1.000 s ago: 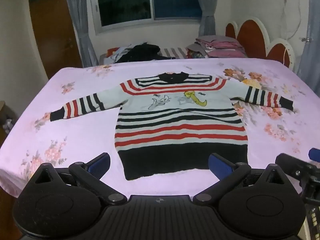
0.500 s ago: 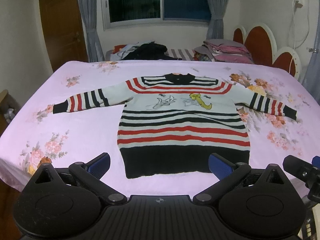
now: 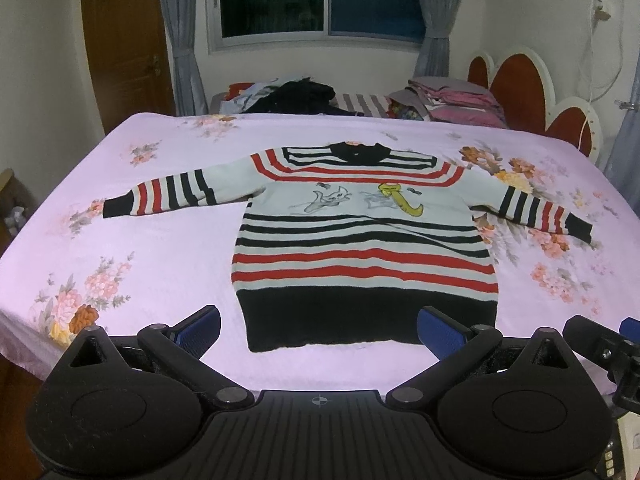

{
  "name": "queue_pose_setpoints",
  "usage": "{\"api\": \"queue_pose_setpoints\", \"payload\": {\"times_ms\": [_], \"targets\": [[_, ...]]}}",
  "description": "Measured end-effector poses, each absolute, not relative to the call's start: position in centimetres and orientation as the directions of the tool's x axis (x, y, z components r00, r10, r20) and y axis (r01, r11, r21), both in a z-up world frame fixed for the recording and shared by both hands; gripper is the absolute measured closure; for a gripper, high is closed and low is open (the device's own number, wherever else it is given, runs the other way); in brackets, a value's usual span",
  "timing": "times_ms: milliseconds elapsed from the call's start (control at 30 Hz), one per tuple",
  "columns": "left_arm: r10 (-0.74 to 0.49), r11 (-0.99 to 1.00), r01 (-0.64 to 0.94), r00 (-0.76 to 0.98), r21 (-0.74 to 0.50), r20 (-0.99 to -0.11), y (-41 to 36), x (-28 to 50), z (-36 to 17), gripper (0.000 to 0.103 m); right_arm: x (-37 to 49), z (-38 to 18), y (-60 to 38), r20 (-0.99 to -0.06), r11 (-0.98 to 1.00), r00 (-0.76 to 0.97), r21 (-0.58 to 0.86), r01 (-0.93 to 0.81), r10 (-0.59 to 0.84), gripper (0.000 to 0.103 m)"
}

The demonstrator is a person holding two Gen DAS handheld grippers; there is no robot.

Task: Fold small clothes

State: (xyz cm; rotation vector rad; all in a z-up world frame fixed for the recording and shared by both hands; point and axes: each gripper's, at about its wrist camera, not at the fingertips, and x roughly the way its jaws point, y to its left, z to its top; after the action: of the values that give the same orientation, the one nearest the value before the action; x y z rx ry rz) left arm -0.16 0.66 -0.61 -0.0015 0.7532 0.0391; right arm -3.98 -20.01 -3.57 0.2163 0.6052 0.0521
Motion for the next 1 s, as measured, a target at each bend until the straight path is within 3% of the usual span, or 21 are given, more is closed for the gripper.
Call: {"api": "queue_pose_setpoints", "payload": {"times_ms": [1000], "targets": [[0.040,0.999,-0.051,0.709,0.006,-0.704,1.48,0.29,-1.19,0.000,-3.64,-3.72,-19.40,-0.569,0.976,0.815,0.216,0.013,0.114,0.000]]}}
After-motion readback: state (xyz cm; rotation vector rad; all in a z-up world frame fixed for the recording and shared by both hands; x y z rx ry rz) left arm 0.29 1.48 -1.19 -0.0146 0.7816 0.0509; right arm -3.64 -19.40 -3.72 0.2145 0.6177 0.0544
